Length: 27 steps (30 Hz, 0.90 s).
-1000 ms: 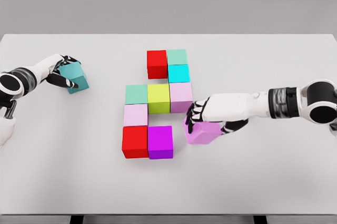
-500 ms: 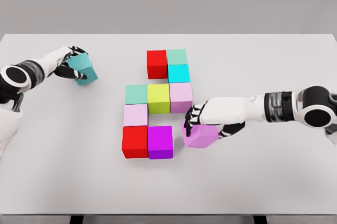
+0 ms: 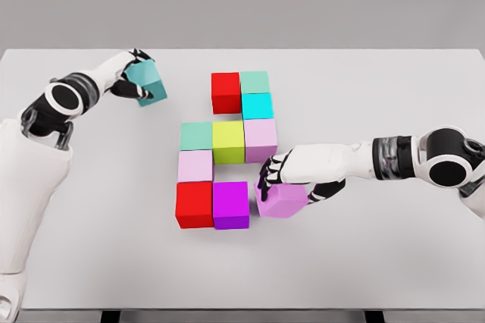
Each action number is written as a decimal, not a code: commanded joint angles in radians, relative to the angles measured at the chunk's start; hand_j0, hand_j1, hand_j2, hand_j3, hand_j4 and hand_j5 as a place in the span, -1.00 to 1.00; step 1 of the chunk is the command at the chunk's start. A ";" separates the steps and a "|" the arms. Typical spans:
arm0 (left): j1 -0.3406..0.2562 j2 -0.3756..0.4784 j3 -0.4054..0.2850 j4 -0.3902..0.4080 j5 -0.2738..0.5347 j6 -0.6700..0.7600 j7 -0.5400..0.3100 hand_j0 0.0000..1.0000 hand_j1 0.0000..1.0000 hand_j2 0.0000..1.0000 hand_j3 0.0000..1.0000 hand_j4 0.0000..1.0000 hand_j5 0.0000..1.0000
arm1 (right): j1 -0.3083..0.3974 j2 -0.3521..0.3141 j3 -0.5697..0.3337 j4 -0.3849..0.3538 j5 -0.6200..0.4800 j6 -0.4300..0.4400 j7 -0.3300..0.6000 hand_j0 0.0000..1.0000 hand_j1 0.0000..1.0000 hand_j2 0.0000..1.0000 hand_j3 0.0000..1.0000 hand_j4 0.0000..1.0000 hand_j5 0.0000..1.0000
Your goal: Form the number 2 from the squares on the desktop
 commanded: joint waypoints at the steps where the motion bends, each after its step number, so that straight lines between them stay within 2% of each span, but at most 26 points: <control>1: 0.000 -0.002 -0.014 0.002 -0.005 -0.001 0.002 -0.17 -0.17 -0.17 -0.17 -0.17 -0.17 | 0.000 -0.002 0.000 -0.001 -0.005 -0.004 0.000 0.31 0.31 0.31 0.31 0.31 0.31; 2: 0.000 -0.002 -0.016 0.001 -0.006 -0.001 0.002 -0.17 -0.17 -0.17 -0.17 -0.17 -0.17 | 0.000 0.000 0.000 -0.001 -0.005 -0.006 0.000 0.32 0.32 0.32 0.32 0.32 0.32; 3: -0.003 0.001 -0.031 0.002 -0.005 -0.001 0.002 -0.17 -0.17 -0.17 -0.17 -0.17 -0.17 | 0.000 0.000 0.000 -0.001 -0.005 -0.006 0.000 0.73 0.73 0.73 0.73 0.73 0.73; 4: -0.015 0.001 -0.042 0.002 -0.005 -0.001 0.002 -0.17 -0.17 -0.17 -0.17 -0.17 -0.17 | 0.000 -0.003 0.000 -0.001 -0.005 -0.006 0.000 1.00 1.00 1.00 1.00 1.00 1.00; 7: -0.029 0.003 -0.057 0.032 -0.003 -0.001 0.002 -0.17 -0.17 -0.17 -0.17 -0.17 -0.17 | 0.000 -0.018 -0.008 -0.001 -0.004 -0.090 0.000 1.00 1.00 1.00 1.00 1.00 1.00; 16: -0.044 0.004 -0.094 0.037 -0.002 -0.001 0.002 -0.18 -0.18 -0.18 -0.18 -0.18 -0.18 | 0.000 -0.043 -0.103 -0.001 -0.018 -0.152 0.000 1.00 1.00 1.00 1.00 1.00 1.00; 19: -0.046 0.006 -0.102 0.038 -0.002 -0.032 0.002 -0.18 -0.18 -0.18 -0.18 -0.18 -0.18 | -0.002 -0.107 -0.121 -0.001 -0.074 -0.232 0.000 1.00 1.00 1.00 1.00 1.00 1.00; 20: -0.046 0.006 -0.102 0.043 -0.003 -0.053 0.002 -0.18 -0.18 -0.18 -0.18 -0.18 -0.18 | -0.002 -0.140 -0.121 -0.001 -0.077 -0.232 0.000 1.00 1.00 1.00 1.00 1.00 1.00; 24: -0.089 0.006 -0.128 0.152 -0.002 -0.164 0.002 -0.18 -0.18 -0.18 -0.18 -0.18 -0.18 | -0.009 -0.256 -0.127 -0.002 -0.082 -0.232 0.000 1.00 1.00 1.00 1.00 1.00 1.00; 26: -0.089 0.004 -0.128 0.156 -0.002 -0.176 0.002 -0.18 -0.18 -0.18 -0.18 -0.18 -0.18 | -0.015 -0.316 -0.127 -0.002 -0.080 -0.232 0.000 1.00 1.00 1.00 1.00 1.00 1.00; 27: -0.089 0.004 -0.130 0.156 -0.002 -0.181 0.002 -0.18 -0.18 -0.18 -0.18 -0.18 -0.18 | -0.014 -0.315 -0.126 -0.002 -0.071 -0.232 0.000 1.00 1.00 1.00 1.00 1.00 1.00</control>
